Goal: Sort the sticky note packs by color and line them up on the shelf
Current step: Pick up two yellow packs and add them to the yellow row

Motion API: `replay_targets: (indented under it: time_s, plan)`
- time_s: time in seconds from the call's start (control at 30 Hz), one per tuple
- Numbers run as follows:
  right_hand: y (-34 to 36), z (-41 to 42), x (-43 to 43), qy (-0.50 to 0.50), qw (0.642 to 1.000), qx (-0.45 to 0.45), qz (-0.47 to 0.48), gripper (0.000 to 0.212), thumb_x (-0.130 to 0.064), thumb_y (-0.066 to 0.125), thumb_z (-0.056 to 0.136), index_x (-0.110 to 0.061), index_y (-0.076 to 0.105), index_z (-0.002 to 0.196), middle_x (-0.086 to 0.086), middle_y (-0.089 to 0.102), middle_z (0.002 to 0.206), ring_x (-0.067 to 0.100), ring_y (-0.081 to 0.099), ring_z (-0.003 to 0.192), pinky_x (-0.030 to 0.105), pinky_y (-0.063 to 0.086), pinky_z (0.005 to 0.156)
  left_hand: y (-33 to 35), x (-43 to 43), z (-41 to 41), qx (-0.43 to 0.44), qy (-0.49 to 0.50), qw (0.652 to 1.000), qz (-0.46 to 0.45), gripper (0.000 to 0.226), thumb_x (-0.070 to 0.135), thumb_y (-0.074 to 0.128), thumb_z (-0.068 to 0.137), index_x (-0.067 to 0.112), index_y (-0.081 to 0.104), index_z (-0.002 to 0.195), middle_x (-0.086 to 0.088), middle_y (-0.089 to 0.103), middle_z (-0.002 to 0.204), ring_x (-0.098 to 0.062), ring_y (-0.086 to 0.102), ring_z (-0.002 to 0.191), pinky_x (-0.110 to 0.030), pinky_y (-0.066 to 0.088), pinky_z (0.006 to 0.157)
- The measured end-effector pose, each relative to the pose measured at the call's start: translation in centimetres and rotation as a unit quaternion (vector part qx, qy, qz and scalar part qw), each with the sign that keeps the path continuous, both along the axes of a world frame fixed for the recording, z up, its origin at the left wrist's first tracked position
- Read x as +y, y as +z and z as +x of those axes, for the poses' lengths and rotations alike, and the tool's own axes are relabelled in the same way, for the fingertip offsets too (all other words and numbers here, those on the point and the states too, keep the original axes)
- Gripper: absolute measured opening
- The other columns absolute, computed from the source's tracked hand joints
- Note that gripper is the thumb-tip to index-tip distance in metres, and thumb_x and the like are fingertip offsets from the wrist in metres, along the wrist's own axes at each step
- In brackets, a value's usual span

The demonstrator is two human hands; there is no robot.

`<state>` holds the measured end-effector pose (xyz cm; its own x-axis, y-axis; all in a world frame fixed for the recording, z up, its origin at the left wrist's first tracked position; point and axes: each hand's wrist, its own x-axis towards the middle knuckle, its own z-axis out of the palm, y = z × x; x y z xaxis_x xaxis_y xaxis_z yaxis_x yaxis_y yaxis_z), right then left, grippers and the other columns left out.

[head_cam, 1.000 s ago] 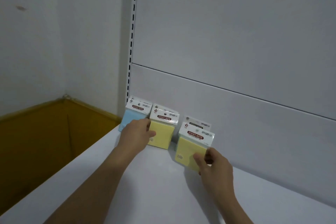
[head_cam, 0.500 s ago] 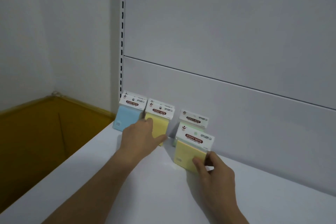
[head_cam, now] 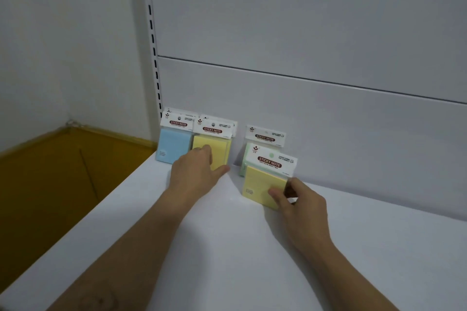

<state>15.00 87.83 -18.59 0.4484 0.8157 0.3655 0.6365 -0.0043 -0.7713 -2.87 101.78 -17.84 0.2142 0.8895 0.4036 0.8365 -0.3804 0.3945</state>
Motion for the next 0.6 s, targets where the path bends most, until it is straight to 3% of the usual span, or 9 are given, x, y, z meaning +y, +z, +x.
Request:
replay_targets:
  time_s: [0.17,0.6]
  plan:
    - [-0.2,0.1,0.1,0.003,1.0,0.006,0.002,0.007,-0.024,0.069,0.084,-0.024,0.064,0.079,-0.017,0.065,0.075,-0.007,0.056,0.078,0.006,0.039,0.063,0.0,-0.2,0.2,0.005,0.04,0.999,-0.002,0.055,0.059,0.062,0.079,0.012,0.045,0.103,-0.006,0.056,0.1,-0.03,0.058,0.09,-0.04,0.049,0.072]
    - [-0.4,0.1,0.1,0.005,1.0,0.015,0.01,0.013,-0.022,0.071,0.082,-0.02,0.062,0.073,-0.016,0.064,0.07,-0.007,0.056,0.076,0.005,0.038,0.062,-0.5,0.4,0.5,0.035,-0.003,0.999,-0.004,0.048,0.058,0.061,0.079,0.016,0.044,0.095,0.0,0.053,0.094,-0.023,0.055,0.081,-0.035,0.044,0.066]
